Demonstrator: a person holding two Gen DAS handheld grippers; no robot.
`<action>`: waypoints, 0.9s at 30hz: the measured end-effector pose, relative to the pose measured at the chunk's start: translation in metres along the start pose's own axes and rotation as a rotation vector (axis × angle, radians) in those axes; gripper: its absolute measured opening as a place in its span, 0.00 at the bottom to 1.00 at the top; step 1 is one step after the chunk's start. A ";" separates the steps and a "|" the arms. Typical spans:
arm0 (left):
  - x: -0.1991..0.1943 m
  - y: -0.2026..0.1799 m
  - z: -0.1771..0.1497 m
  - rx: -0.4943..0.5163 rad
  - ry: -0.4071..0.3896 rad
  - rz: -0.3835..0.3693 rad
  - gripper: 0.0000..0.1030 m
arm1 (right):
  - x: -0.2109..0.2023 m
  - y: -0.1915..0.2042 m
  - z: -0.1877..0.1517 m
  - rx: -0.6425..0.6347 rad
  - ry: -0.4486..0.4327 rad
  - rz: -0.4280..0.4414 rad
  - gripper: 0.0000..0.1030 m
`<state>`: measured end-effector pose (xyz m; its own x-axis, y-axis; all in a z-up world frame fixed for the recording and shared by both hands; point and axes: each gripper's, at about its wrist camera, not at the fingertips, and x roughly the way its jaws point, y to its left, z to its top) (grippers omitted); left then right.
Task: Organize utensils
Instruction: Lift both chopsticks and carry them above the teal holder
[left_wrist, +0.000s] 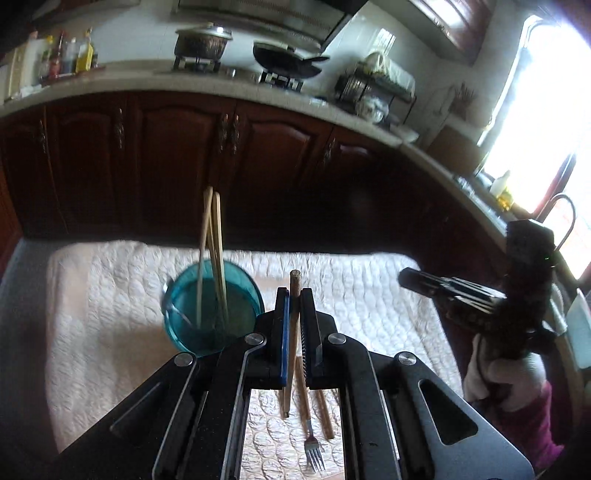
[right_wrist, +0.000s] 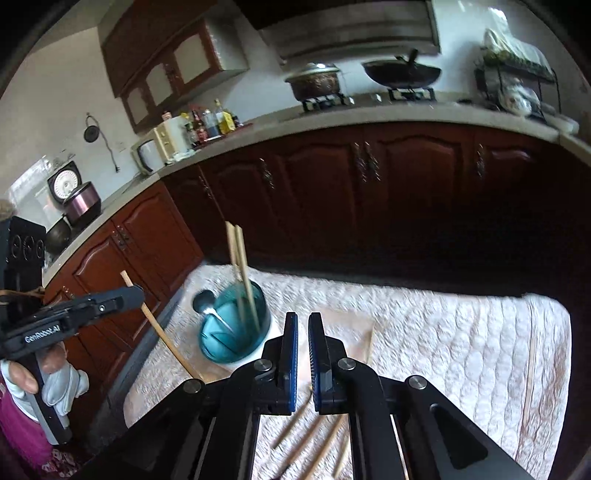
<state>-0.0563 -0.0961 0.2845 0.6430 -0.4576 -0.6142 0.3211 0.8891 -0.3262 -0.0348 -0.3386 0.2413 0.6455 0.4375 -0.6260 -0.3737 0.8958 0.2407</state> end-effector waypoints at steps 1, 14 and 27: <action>-0.003 0.000 0.003 0.006 -0.014 0.007 0.04 | 0.001 0.004 0.004 -0.012 -0.004 -0.002 0.05; -0.034 0.025 0.010 -0.028 -0.067 0.043 0.04 | 0.156 -0.068 -0.059 0.150 0.325 -0.134 0.24; -0.063 0.044 0.031 -0.045 -0.122 0.079 0.04 | 0.222 -0.103 -0.058 0.239 0.384 -0.139 0.05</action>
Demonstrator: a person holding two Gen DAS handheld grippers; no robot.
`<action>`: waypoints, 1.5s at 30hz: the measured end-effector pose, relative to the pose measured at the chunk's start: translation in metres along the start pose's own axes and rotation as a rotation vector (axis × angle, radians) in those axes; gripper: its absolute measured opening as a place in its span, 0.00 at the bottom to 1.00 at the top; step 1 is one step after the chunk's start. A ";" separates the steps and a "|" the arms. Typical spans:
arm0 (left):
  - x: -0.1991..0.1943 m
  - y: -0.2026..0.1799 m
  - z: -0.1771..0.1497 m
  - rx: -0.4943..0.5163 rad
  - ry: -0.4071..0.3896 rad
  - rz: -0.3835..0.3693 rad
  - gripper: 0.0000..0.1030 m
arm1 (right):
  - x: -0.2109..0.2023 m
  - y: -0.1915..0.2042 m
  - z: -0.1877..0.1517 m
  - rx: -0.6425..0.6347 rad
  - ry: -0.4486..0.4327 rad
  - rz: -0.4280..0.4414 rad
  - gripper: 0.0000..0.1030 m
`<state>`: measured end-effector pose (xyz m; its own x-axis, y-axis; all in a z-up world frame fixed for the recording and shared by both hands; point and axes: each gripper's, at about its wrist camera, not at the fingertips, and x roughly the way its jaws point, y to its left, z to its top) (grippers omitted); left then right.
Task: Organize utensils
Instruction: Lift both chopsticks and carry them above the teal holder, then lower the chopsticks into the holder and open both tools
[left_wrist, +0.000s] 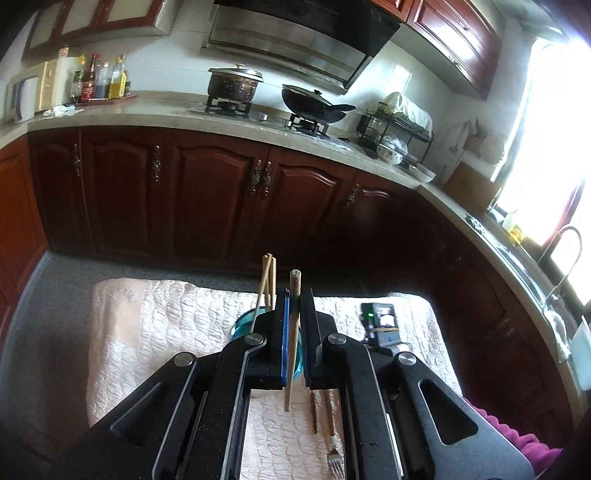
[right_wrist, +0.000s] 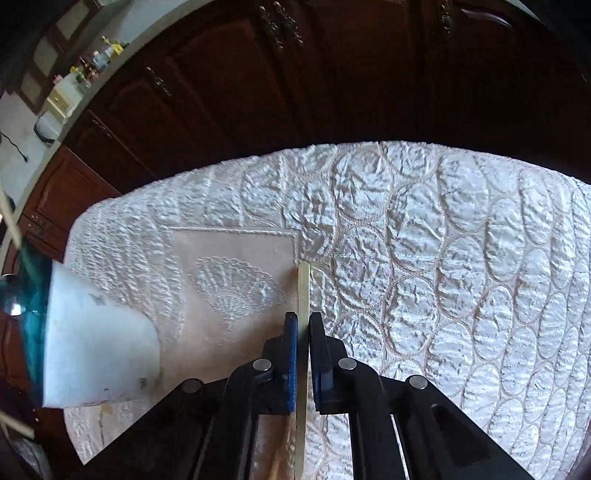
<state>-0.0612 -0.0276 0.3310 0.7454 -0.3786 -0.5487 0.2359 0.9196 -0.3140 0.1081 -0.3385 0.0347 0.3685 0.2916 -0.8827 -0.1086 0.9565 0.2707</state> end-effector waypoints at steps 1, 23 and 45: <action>0.000 0.003 0.001 -0.005 -0.004 0.002 0.04 | -0.010 0.000 -0.002 -0.002 -0.018 0.017 0.05; 0.039 0.012 0.014 0.007 -0.118 0.170 0.04 | -0.234 0.128 0.024 -0.172 -0.580 0.292 0.05; 0.079 0.020 0.008 0.003 -0.065 0.175 0.04 | -0.124 0.172 0.058 -0.209 -0.653 0.157 0.05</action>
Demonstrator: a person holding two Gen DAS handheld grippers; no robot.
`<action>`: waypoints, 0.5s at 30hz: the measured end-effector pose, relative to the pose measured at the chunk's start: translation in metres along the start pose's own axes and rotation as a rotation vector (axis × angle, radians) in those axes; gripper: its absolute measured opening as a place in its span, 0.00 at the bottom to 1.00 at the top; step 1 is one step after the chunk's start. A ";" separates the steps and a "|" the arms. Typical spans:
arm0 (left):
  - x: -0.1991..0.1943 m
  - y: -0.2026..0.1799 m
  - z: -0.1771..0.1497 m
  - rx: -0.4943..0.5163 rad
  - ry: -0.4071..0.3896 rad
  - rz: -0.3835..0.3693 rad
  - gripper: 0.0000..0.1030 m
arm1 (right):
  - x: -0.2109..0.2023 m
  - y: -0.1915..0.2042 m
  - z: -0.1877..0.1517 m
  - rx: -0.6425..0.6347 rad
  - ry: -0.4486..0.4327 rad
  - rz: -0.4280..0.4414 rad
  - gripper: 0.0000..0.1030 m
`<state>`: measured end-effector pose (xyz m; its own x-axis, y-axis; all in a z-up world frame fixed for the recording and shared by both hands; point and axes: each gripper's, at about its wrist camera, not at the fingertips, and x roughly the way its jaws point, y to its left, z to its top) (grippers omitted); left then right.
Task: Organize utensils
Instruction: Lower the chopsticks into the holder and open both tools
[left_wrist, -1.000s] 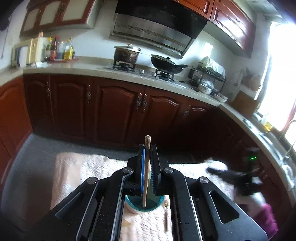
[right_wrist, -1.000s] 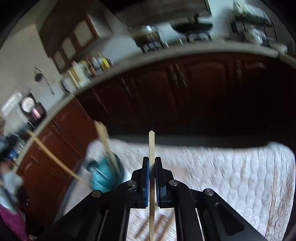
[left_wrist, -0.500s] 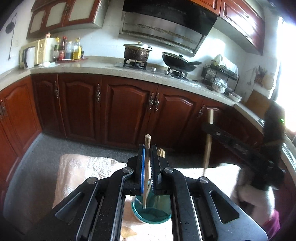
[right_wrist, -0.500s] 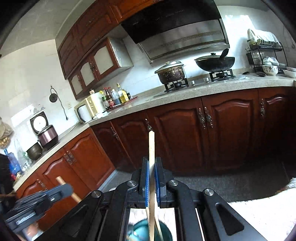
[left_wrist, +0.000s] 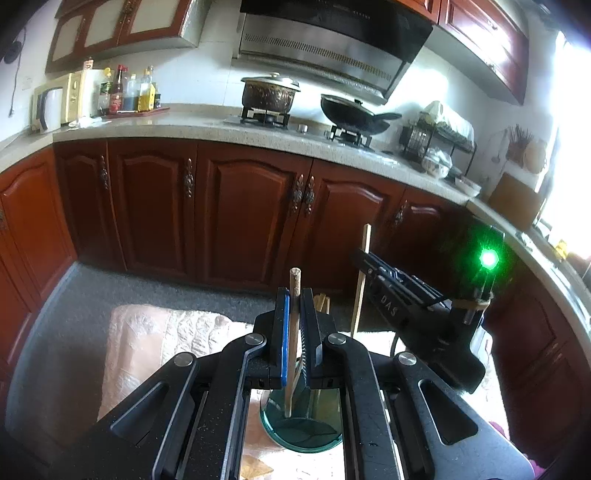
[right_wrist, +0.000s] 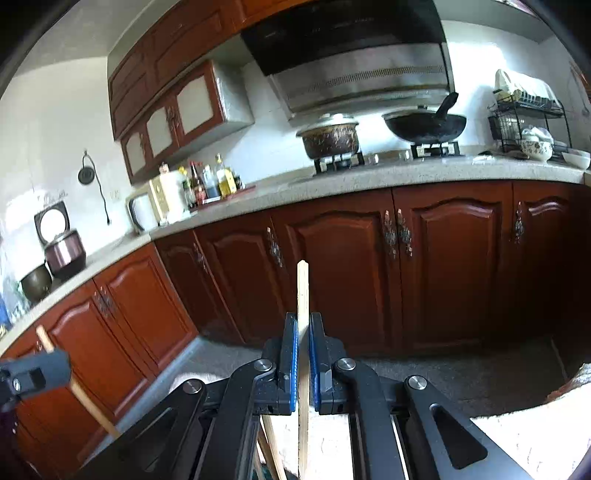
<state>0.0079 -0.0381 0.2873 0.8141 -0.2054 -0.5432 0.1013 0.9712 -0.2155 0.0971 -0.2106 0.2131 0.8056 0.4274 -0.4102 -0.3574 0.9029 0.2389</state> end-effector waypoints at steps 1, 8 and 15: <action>0.002 -0.001 -0.002 0.005 0.003 0.008 0.04 | 0.000 -0.002 -0.005 0.002 0.015 0.000 0.05; 0.023 -0.006 -0.026 0.020 0.054 0.019 0.04 | -0.012 -0.017 -0.034 0.037 0.160 0.061 0.05; 0.042 -0.003 -0.045 -0.005 0.120 0.034 0.04 | -0.020 -0.021 -0.047 0.023 0.249 0.085 0.06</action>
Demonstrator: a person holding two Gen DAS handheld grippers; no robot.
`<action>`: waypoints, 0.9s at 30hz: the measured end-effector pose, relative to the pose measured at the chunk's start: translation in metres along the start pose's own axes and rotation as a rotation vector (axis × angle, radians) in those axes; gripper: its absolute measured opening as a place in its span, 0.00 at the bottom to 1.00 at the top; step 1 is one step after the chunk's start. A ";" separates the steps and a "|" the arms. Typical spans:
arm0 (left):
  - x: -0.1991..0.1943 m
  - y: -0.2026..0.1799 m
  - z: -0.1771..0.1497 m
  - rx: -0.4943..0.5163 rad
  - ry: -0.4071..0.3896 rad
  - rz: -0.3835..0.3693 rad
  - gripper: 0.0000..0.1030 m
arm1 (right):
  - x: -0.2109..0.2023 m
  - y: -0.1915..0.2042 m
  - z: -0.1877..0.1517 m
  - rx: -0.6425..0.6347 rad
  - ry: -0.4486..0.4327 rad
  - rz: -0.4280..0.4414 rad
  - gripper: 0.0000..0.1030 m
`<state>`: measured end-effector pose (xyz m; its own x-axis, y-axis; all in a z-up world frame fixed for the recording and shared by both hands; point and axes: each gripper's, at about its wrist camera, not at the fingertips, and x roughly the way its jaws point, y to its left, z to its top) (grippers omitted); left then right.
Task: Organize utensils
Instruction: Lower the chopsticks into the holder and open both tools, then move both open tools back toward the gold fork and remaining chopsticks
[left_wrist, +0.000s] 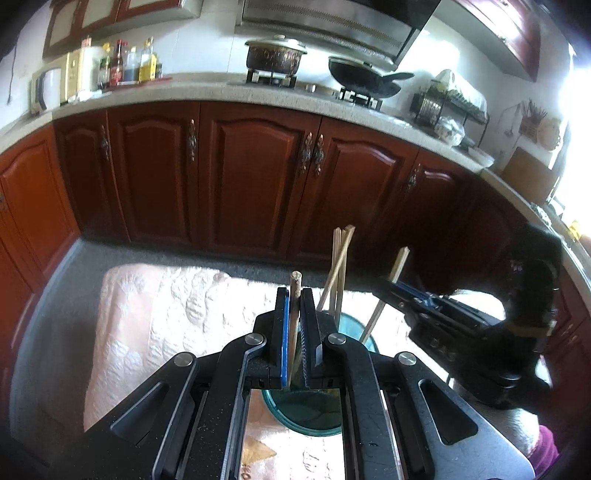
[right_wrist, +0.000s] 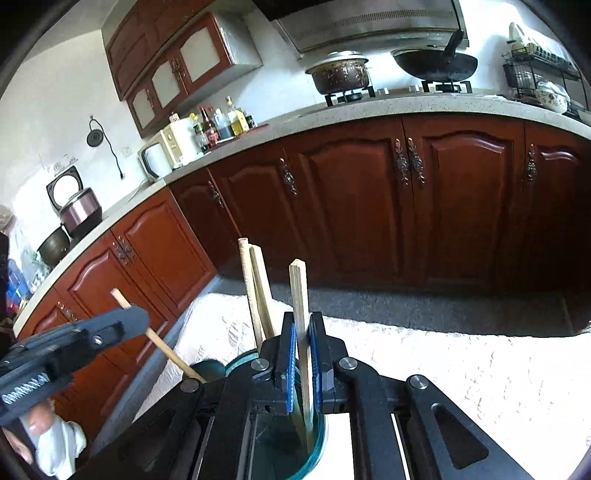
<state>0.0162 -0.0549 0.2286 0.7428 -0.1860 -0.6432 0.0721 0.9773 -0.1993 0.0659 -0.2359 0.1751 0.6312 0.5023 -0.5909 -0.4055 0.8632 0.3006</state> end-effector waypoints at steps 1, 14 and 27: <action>0.001 0.000 -0.001 -0.003 0.002 0.003 0.04 | -0.002 -0.002 0.000 0.013 0.005 0.006 0.08; -0.012 -0.005 -0.013 -0.017 0.011 -0.005 0.43 | -0.035 -0.010 -0.013 0.052 0.037 0.010 0.27; -0.035 -0.030 -0.035 0.049 -0.023 0.014 0.54 | -0.077 0.009 -0.042 0.023 0.059 -0.051 0.35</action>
<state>-0.0353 -0.0809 0.2315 0.7589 -0.1709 -0.6284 0.0938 0.9836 -0.1543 -0.0144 -0.2692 0.1917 0.6102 0.4541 -0.6492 -0.3580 0.8890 0.2853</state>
